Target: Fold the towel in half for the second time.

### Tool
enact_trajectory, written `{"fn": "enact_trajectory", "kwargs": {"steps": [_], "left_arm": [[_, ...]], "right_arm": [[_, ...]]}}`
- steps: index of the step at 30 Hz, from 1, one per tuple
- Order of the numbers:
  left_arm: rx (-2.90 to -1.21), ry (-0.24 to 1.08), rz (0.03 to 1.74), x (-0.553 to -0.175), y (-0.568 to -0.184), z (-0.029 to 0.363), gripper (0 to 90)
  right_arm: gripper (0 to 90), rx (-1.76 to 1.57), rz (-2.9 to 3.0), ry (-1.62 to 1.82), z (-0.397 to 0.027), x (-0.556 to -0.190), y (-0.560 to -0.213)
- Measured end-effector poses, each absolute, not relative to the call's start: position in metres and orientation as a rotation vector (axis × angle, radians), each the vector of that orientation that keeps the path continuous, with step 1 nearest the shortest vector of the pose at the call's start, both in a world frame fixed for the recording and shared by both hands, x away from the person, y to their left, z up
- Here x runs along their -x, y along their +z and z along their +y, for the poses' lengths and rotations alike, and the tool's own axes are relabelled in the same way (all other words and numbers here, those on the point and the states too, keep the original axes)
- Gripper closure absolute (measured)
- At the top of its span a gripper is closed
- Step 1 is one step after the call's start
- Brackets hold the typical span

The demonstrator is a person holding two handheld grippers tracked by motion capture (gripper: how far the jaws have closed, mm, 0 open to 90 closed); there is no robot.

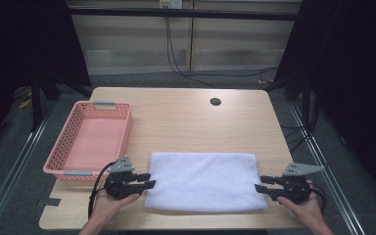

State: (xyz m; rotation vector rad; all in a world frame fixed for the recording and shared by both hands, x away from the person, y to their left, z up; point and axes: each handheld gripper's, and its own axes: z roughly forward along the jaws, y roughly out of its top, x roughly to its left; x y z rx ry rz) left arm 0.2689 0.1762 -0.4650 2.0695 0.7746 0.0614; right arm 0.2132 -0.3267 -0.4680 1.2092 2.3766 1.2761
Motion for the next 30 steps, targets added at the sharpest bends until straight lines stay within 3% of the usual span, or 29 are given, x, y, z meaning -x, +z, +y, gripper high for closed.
{"fn": "enact_trajectory", "kwargs": {"steps": [3, 10, 13, 17, 18, 20, 26, 29, 30], "left_arm": [[-2.102, 0.030, 0.771, -0.287, -0.470, 0.161, 56.4], [-2.206, 0.027, 0.821, -0.307, -0.490, 0.148, 56.3], [-2.195, 0.029, 0.826, -0.306, -0.493, 0.147, 56.1], [-2.194, 0.050, 0.827, -0.305, -0.494, 0.141, 53.4], [-2.187, 0.057, 0.823, -0.304, -0.494, 0.138, 50.6], [-2.191, 0.048, 0.819, -0.305, -0.494, 0.133, 49.1], [-2.213, 0.035, 0.783, -0.306, -0.493, 0.112, 48.7], [-2.200, -0.003, 0.819, -0.302, -0.493, 0.109, 52.4], [-2.199, -0.024, 0.826, -0.300, -0.492, 0.109, 60.5]], "right_arm": [[48.8, -1.201, 2.416, 1.235, -0.313, -0.225, -0.473], [39.9, -1.220, 2.489, 1.100, -0.287, -0.244, -0.490], [40.8, -1.194, 2.487, 1.064, -0.284, -0.245, -0.494], [48.3, -1.135, 2.460, 0.977, -0.279, -0.239, -0.495], [55.8, -1.130, 2.457, 0.976, -0.281, -0.240, -0.495], [61.3, -1.144, 2.453, 0.980, -0.286, -0.241, -0.495], [68.1, -1.190, 2.434, 0.973, -0.307, -0.243, -0.494], [70.3, -1.205, 2.438, 0.945, -0.312, -0.241, -0.492], [72.2, -1.212, 2.432, 0.947, -0.316, -0.239, -0.492]]}}
